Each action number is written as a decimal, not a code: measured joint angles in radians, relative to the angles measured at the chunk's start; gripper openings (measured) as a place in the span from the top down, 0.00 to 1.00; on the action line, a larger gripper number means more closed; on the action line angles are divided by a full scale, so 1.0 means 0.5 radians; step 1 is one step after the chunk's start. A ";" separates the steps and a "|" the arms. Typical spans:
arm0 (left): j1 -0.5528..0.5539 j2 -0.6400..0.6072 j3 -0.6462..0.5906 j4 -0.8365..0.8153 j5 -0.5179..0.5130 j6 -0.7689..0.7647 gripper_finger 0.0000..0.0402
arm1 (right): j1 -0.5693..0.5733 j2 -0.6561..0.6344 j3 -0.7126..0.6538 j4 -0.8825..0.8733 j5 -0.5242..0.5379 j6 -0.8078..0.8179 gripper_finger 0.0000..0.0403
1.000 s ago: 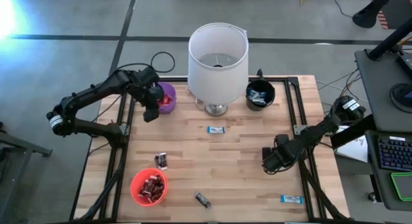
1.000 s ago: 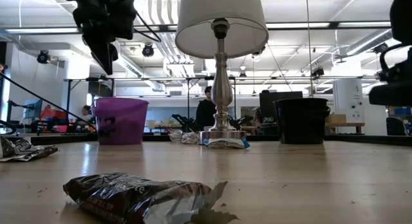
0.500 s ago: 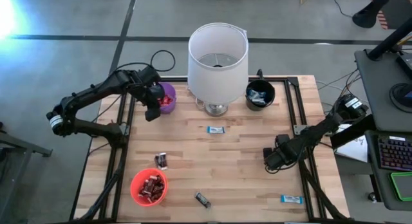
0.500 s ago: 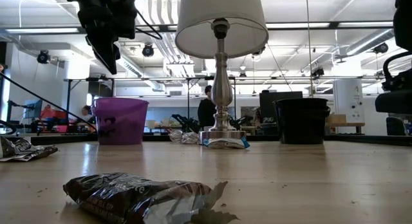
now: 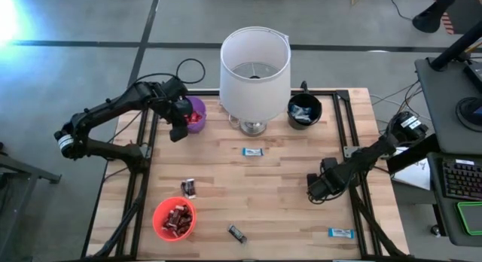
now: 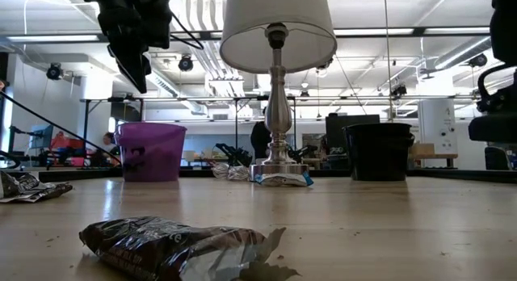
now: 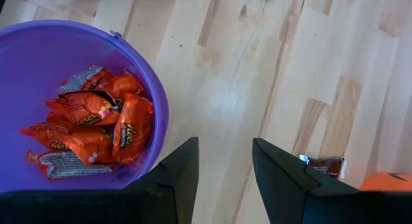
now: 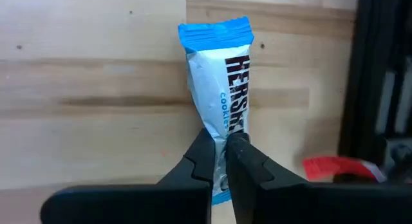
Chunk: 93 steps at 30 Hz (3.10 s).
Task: Sort candy
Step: Put the white chocolate into the black bin
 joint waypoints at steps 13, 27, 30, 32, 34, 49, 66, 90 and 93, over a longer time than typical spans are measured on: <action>0.000 0.004 0.000 0.000 0.000 0.052 0.68 | -0.001 -0.028 0.431 -0.485 0.336 0.080 0.97; -0.001 0.004 0.000 -0.002 0.000 0.127 0.68 | -0.130 -0.254 0.654 -0.843 0.956 0.287 0.97; 0.000 0.004 0.000 -0.002 0.000 0.128 0.68 | -0.209 -0.297 0.675 -0.866 1.026 0.222 0.97; 0.000 0.004 0.000 -0.002 0.000 0.138 0.68 | -0.269 -0.322 0.692 -0.864 1.063 0.155 0.97; 0.000 0.004 0.000 -0.002 0.000 0.148 0.68 | -0.337 -0.347 0.710 -0.878 1.071 0.069 0.97; 0.000 0.004 0.000 -0.001 0.000 0.151 0.68 | -0.974 -0.555 0.968 -0.886 1.312 -0.787 0.97; 0.000 0.004 0.000 0.002 0.000 0.150 0.68 | -1.772 -0.568 1.035 -0.373 1.254 -1.930 0.97; 0.000 0.004 0.000 0.054 0.000 0.127 0.68 | -2.321 -0.493 0.863 0.100 0.653 -2.601 0.97; 0.000 0.005 0.000 0.068 0.000 0.127 0.68 | -2.354 -0.461 0.863 0.101 0.571 -2.660 0.97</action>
